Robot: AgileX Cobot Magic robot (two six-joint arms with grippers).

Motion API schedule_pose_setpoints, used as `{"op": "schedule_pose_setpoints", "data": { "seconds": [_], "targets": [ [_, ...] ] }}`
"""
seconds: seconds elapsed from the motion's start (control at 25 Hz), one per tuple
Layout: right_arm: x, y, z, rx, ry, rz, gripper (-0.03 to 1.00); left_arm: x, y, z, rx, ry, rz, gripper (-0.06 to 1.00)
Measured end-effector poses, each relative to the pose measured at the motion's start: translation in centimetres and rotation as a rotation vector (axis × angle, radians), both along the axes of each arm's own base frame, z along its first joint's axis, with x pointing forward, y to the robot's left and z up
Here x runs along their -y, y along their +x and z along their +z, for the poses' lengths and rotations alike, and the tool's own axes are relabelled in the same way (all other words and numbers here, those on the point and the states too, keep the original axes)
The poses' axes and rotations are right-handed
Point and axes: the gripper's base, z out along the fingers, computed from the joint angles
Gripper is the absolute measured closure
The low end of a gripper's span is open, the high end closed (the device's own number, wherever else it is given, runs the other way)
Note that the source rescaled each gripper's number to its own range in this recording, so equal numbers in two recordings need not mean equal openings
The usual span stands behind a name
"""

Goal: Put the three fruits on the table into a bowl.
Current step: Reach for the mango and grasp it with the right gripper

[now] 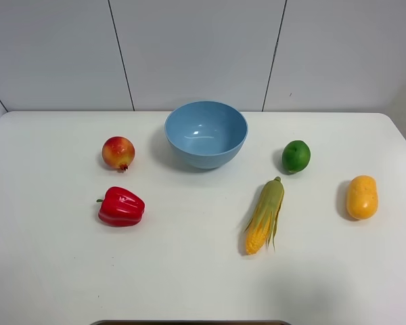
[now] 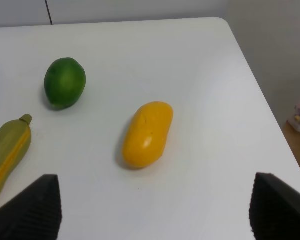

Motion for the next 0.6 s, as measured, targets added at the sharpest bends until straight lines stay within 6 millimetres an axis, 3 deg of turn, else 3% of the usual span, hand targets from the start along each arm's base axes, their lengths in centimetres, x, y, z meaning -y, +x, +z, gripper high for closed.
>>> {"op": "schedule_pose_setpoints", "data": {
  "seconds": [0.6],
  "targets": [
    [0.0,-0.01,0.39,0.004,0.014,-0.007,0.51,0.0,0.0,0.0,0.0,0.001,-0.001,-0.06]
  ]
}}
